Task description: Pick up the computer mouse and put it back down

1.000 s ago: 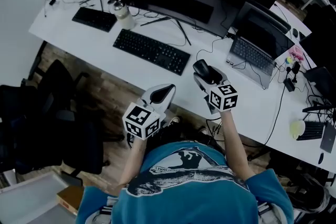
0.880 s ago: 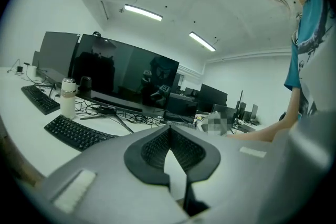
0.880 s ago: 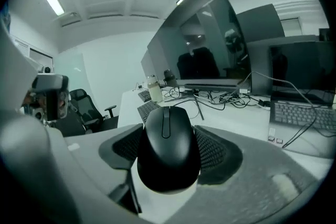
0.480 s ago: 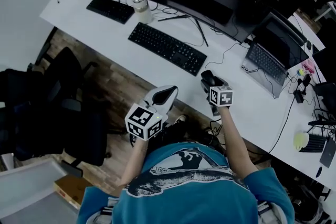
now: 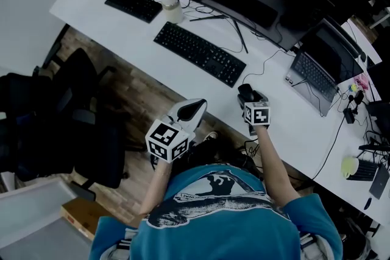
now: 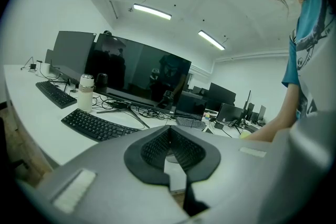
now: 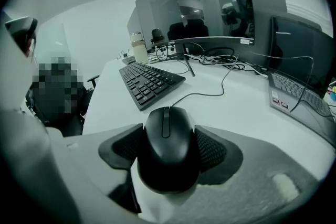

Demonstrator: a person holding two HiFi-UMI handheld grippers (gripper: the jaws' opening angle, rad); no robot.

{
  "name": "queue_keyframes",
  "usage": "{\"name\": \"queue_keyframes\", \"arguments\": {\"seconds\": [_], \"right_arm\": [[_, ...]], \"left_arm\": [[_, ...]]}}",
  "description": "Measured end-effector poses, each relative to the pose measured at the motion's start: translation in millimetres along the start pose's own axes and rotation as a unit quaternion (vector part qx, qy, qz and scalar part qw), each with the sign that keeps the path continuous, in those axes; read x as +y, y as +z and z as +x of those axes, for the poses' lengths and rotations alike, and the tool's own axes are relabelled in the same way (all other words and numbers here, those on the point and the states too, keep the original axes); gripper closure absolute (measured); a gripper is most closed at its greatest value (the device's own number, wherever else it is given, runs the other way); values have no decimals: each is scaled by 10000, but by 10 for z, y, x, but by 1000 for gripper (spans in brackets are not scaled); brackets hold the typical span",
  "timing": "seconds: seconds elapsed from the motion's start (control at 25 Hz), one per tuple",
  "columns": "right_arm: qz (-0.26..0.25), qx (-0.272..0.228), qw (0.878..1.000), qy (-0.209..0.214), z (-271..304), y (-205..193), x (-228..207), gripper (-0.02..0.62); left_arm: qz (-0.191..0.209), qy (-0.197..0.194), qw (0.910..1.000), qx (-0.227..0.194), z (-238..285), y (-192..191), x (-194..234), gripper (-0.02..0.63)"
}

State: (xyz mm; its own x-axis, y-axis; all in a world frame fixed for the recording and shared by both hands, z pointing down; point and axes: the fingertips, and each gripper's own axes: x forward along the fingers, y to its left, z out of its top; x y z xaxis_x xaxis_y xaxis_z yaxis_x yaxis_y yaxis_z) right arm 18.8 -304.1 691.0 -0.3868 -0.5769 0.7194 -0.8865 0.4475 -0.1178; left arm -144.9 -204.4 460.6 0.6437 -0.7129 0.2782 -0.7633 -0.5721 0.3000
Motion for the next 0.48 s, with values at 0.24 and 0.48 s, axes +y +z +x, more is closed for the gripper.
{"name": "queue_keyframes", "arguments": {"seconds": [0.24, 0.48], "right_arm": [[23, 59, 10000, -26, 0, -18, -6, 287], [62, -252, 9997, -30, -178, 206, 30, 278]], "left_arm": [[13, -75, 10000, -13, -11, 7, 30, 592], [62, -271, 9996, 35, -13, 2, 50, 592]]}}
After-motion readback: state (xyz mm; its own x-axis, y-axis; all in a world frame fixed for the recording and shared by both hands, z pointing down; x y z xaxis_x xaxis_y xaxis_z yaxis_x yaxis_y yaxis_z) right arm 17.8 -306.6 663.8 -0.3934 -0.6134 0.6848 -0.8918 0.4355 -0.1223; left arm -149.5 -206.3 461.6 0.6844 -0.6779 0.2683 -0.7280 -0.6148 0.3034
